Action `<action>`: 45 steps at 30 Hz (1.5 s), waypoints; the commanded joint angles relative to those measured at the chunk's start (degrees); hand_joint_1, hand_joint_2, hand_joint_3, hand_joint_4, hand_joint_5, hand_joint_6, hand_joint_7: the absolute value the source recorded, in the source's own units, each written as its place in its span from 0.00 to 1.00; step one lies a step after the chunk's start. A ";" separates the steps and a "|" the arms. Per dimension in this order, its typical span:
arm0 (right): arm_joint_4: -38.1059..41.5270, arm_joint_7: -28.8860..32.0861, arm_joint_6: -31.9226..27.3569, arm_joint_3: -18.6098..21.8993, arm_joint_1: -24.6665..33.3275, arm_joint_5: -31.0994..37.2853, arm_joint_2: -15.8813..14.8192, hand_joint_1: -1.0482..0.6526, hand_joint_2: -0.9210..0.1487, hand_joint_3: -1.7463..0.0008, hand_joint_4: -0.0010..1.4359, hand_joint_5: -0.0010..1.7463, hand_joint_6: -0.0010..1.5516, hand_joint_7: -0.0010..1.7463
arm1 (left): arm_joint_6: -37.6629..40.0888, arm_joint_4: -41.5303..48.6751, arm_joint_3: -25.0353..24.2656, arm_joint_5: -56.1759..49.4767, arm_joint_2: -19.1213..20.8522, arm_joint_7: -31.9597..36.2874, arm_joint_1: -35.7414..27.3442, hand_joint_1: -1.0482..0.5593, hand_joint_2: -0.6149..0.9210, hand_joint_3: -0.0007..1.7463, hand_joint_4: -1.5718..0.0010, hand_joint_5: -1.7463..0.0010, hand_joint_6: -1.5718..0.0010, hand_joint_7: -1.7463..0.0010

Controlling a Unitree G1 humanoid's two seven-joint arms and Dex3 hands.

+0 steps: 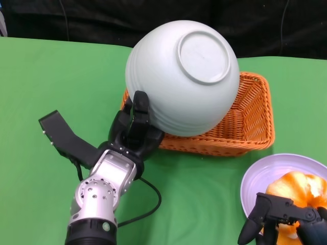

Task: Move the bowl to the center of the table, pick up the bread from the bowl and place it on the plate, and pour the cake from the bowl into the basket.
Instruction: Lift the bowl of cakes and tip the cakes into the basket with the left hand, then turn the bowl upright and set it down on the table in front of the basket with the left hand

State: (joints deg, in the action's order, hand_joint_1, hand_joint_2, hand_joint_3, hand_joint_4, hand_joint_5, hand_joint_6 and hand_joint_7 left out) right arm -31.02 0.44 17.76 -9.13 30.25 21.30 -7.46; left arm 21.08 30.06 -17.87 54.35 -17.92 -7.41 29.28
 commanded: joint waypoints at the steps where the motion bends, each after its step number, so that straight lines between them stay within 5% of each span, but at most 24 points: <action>1: -0.70 0.07 2.11 0.12 0.64 0.18 -0.89 0.65 0.74 0.04 0.67 1.00 0.55 0.81 | -0.82 0.89 -0.62 0.81 -1.85 -4.78 5.47 0.44 0.53 1.00 0.29 0.00 0.44 0.00; 9: -0.81 -0.10 1.95 0.59 0.69 -0.12 -0.92 0.66 0.73 0.04 0.66 1.00 0.55 0.81 | -0.45 0.13 -0.30 -0.97 -0.16 -8.28 4.93 0.42 0.52 1.00 0.29 0.00 0.43 0.00; 19: -1.10 -0.18 1.37 1.08 0.61 -0.22 -0.71 0.65 0.72 0.05 0.66 1.00 0.55 0.80 | -8.22 -7.00 7.79 -17.19 10.64 -21.30 0.21 0.52 0.56 0.98 0.28 0.00 0.39 0.03; 29: -1.33 0.01 0.91 2.26 0.62 -1.00 -0.17 0.66 0.71 0.05 0.65 1.00 0.55 0.80 | -13.54 -15.62 12.77 -25.21 16.91 -28.79 -4.46 0.58 0.60 0.91 0.30 0.00 0.39 0.06; 33: -1.15 0.88 1.76 3.00 0.18 -1.45 0.46 0.66 0.71 0.04 0.66 1.00 0.55 0.80 | -26.05 -18.11 15.54 -33.14 21.86 -33.70 -7.74 0.59 0.64 0.84 0.30 0.00 0.36 0.11; 45: 0.49 4.69 6.32 4.28 -0.53 -1.75 2.84 0.66 0.73 0.00 0.66 1.00 0.56 0.80 | -71.42 -9.63 19.28 -51.94 30.64 -34.58 -10.79 0.59 0.48 1.00 0.32 0.00 0.41 0.02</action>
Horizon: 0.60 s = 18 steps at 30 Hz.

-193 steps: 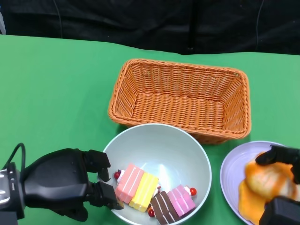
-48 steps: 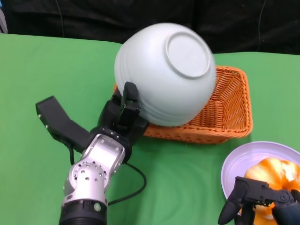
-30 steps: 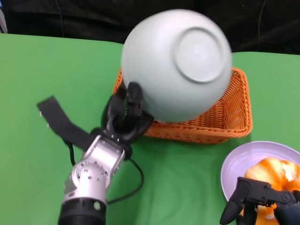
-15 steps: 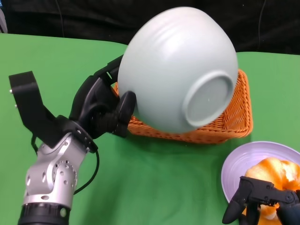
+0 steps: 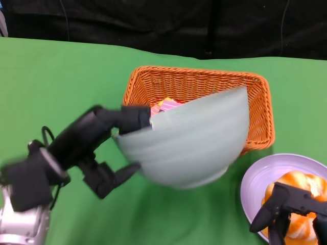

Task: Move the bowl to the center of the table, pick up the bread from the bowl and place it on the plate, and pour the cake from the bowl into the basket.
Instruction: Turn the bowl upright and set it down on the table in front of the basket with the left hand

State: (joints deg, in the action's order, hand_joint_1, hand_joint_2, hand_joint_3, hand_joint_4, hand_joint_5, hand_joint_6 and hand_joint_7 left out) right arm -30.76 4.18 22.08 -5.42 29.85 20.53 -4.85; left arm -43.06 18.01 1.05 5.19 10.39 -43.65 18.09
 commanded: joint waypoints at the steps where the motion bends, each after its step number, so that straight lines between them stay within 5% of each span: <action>1: 0.14 1.01 1.87 0.58 -0.08 -1.10 0.42 0.66 0.72 0.00 0.66 1.00 0.56 0.80 | -11.54 3.97 0.29 -5.55 3.17 2.96 0.87 0.56 0.47 1.00 0.32 0.00 0.43 0.02; 9: 0.06 1.01 1.97 0.83 -0.08 -1.03 0.77 0.65 0.72 0.00 0.66 1.00 0.56 0.81 | -29.00 13.45 0.38 -17.45 5.87 13.24 4.20 0.53 0.47 0.96 0.32 0.00 0.46 0.01; 10: 0.11 1.12 2.13 0.78 -0.14 -1.06 0.88 0.65 0.72 0.00 0.66 1.00 0.56 0.81 | -37.29 13.67 -4.86 -25.95 5.12 13.90 5.12 0.52 0.49 0.90 0.33 0.00 0.46 0.01; 13: 0.28 1.16 2.36 0.73 -0.41 -1.35 1.00 0.65 0.72 0.00 0.66 1.00 0.56 0.81 | -49.44 11.58 -13.48 -46.70 4.72 20.05 6.28 0.47 0.72 0.37 0.35 0.00 0.46 0.07; 17: 0.12 1.21 2.69 0.43 -0.17 -1.47 1.16 0.65 0.72 0.00 0.66 1.00 0.56 0.81 | -49.44 8.19 -14.31 -66.90 6.31 35.50 5.90 0.44 0.85 0.12 0.36 0.00 0.42 0.17; 18: 0.08 1.23 2.78 0.42 -0.07 -1.45 1.16 0.65 0.72 0.00 0.66 1.00 0.56 0.81 | -45.42 6.43 -10.50 -74.23 8.59 45.53 5.57 0.45 0.86 0.10 0.36 0.00 0.42 0.17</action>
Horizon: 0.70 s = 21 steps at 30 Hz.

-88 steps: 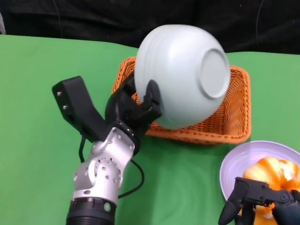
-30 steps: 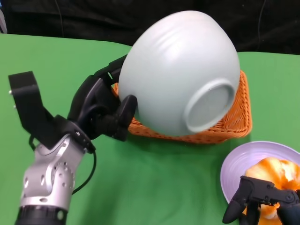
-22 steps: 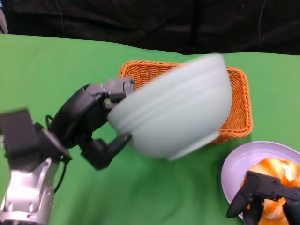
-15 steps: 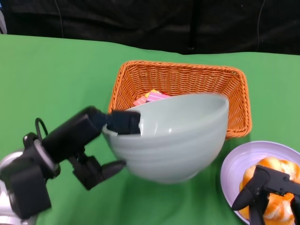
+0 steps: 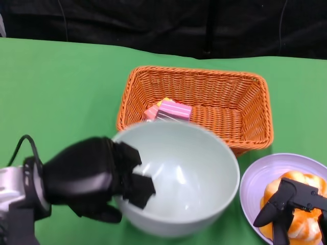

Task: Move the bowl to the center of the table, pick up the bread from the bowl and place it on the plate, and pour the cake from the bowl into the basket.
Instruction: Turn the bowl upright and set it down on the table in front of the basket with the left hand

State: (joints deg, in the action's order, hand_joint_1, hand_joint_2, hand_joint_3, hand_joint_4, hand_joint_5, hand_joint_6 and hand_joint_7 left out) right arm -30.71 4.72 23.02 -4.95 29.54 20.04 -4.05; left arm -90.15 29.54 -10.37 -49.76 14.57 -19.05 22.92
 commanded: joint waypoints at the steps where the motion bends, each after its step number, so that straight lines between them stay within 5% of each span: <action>1: -0.02 0.76 2.02 -0.07 0.33 -0.85 0.38 0.65 0.72 0.00 0.66 1.00 0.56 0.81 | 6.60 -5.96 6.16 -25.77 7.13 30.12 0.60 0.45 0.87 0.09 0.36 0.00 0.43 0.16; 3: -0.11 0.90 2.16 -0.08 0.26 -0.56 0.44 0.65 0.72 0.00 0.66 1.00 0.56 0.81 | 15.03 -6.11 15.49 -34.59 11.44 42.93 0.93 0.47 0.90 0.08 0.37 0.00 0.45 0.14; 5: -0.17 0.99 2.14 -0.04 0.10 -0.35 0.49 0.64 0.71 0.00 0.66 1.00 0.56 0.81 | 19.87 -4.96 21.19 -38.81 13.59 49.24 1.76 0.44 0.92 0.05 0.39 0.00 0.43 0.28; 6: -0.44 0.98 2.19 -0.09 0.14 -0.42 0.53 0.64 0.71 0.00 0.67 1.00 0.56 0.81 | 19.72 -3.87 21.57 -37.44 13.29 45.42 1.70 0.43 0.93 0.04 0.39 0.00 0.42 0.30; 10: -1.40 0.70 2.09 -0.41 0.36 -0.60 0.57 0.64 0.72 0.00 0.67 0.99 0.57 0.81 | 24.56 -4.54 26.08 -33.03 14.49 36.64 0.50 0.41 0.95 0.00 0.44 0.23 0.31 0.82; 12: -1.49 0.72 2.06 -0.46 0.41 -0.55 0.60 0.63 0.72 0.00 0.67 0.99 0.57 0.80 | 27.36 -5.16 29.32 -31.54 16.04 37.12 0.63 0.41 0.95 0.00 0.44 0.29 0.30 0.92; 13: -1.95 0.51 2.14 -0.80 0.52 -0.71 0.60 0.63 0.72 0.00 0.67 0.99 0.57 0.80 | 30.72 -9.28 29.56 -28.49 16.29 29.69 -1.59 0.41 0.95 0.00 0.44 0.30 0.30 0.93; 14: -2.29 0.35 2.20 -1.06 0.61 -0.82 0.60 0.63 0.72 0.00 0.67 0.99 0.57 0.80 | 33.50 -12.61 29.87 -25.85 16.60 23.77 -3.32 0.38 0.98 0.01 0.57 0.57 0.49 0.97; 16: -3.45 -0.47 1.98 -1.83 0.72 -1.55 0.39 0.63 0.71 0.00 0.66 0.99 0.57 0.81 | 39.44 -21.93 29.83 -15.76 17.78 7.10 -7.18 0.36 0.99 0.05 0.65 0.80 0.64 0.99; 21: -4.72 -1.87 0.87 -3.18 0.61 -2.63 0.12 0.63 0.71 0.02 0.66 0.99 0.57 0.81 | 49.18 -31.50 29.75 3.95 19.43 -11.77 -10.97 0.30 1.00 0.07 0.76 0.93 0.74 1.00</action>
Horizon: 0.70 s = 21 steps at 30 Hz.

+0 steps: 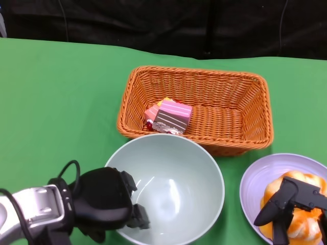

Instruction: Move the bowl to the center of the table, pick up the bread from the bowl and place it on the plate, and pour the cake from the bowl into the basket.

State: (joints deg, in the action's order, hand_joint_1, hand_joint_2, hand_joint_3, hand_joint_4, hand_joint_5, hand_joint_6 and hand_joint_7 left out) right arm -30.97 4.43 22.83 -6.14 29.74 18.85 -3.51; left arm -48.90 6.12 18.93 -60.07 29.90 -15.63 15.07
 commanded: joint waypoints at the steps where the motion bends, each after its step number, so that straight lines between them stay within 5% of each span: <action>1: -4.54 -2.05 0.64 -2.33 0.23 -1.63 -0.56 0.63 0.71 0.02 0.66 0.99 0.57 0.81 | 11.64 -10.27 0.15 20.09 4.58 -19.71 -3.50 0.30 1.00 0.07 0.76 0.94 0.75 1.00; 6: -4.39 -3.68 -1.46 -4.06 -0.93 -2.34 -0.53 0.63 0.71 0.02 0.65 0.96 0.57 0.78 | 29.62 -19.33 -2.23 45.49 8.66 -38.21 -2.85 0.18 1.00 0.10 0.85 0.98 0.79 1.00; 10: -4.62 -4.13 -3.80 -4.88 -1.36 -2.04 -0.13 0.62 0.70 0.03 0.65 0.96 0.56 0.77 | 41.57 -21.69 -7.02 64.47 8.97 -43.20 -3.20 0.19 1.00 0.10 0.74 0.93 0.74 0.97; 14: -4.35 -3.66 -4.87 -5.22 -1.90 -1.96 0.38 0.62 0.68 0.05 0.63 0.96 0.55 0.76 | 48.85 -25.14 -13.50 75.58 4.61 -37.19 -6.20 0.27 1.00 0.10 0.50 0.81 0.58 0.91; 15: -4.13 -3.48 -4.82 -5.26 -2.04 -2.20 0.43 0.62 0.65 0.08 0.61 0.96 0.54 0.76 | 50.04 -26.27 -15.03 76.82 3.15 -34.50 -7.21 0.29 1.00 0.12 0.48 0.71 0.52 0.90; 19: -2.93 -3.60 -3.91 -5.19 -2.76 -3.50 0.08 0.60 0.64 0.15 0.54 0.92 0.51 0.74 | 54.75 -27.82 -19.15 84.32 -4.57 -25.53 -11.27 0.39 1.00 0.17 0.61 0.34 0.50 0.81; 21: -2.62 -3.66 -3.96 -5.28 -2.92 -4.08 0.02 0.59 0.64 0.18 0.52 0.89 0.50 0.72 | 57.62 -29.93 -20.07 85.59 -7.37 -20.67 -13.54 0.44 0.99 0.19 0.65 0.25 0.60 0.57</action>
State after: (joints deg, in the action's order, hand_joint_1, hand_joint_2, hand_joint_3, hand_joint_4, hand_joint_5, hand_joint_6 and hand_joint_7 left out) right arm -33.34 1.01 17.47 -11.31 26.78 15.32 -3.12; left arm 7.01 -22.35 0.04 24.49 23.49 -39.10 2.85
